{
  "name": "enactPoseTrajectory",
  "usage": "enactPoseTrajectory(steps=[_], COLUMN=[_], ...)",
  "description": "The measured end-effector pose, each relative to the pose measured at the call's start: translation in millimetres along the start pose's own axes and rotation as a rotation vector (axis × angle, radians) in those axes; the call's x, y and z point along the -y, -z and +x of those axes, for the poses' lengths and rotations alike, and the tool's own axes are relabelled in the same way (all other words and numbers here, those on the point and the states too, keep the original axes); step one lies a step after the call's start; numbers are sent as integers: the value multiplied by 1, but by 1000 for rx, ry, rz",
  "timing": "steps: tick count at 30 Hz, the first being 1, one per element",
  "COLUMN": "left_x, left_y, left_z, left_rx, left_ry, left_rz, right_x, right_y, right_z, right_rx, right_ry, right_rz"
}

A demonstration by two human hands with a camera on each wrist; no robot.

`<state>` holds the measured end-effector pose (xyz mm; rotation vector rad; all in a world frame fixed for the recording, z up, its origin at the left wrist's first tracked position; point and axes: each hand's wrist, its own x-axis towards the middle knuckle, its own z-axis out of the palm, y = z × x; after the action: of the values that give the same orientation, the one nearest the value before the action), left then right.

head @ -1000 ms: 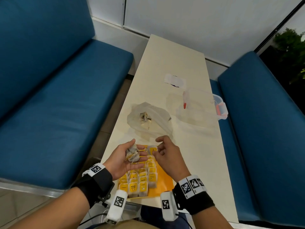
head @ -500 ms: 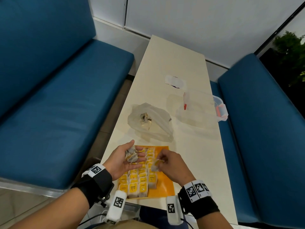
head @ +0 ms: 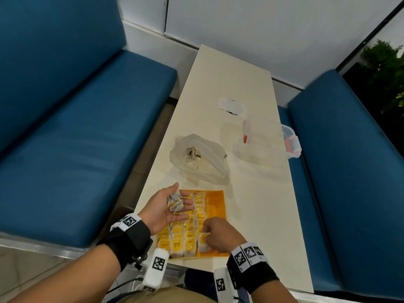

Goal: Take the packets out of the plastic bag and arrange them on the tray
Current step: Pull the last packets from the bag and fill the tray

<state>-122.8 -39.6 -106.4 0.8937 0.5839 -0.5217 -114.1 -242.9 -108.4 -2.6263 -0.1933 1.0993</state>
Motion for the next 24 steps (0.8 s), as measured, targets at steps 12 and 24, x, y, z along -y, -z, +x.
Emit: enactPoseTrajectory(steps=[12, 24], left_x=[2, 1], left_y=[2, 5], left_z=[1, 0], left_rx=[-8, 21], left_ry=[-8, 1], left_rz=[9, 56], right_x=[-1, 4], right_y=[-26, -27], right_z=[9, 12], right_rx=[-125, -190], right_ry=[-54, -71], right_rz=[35, 130])
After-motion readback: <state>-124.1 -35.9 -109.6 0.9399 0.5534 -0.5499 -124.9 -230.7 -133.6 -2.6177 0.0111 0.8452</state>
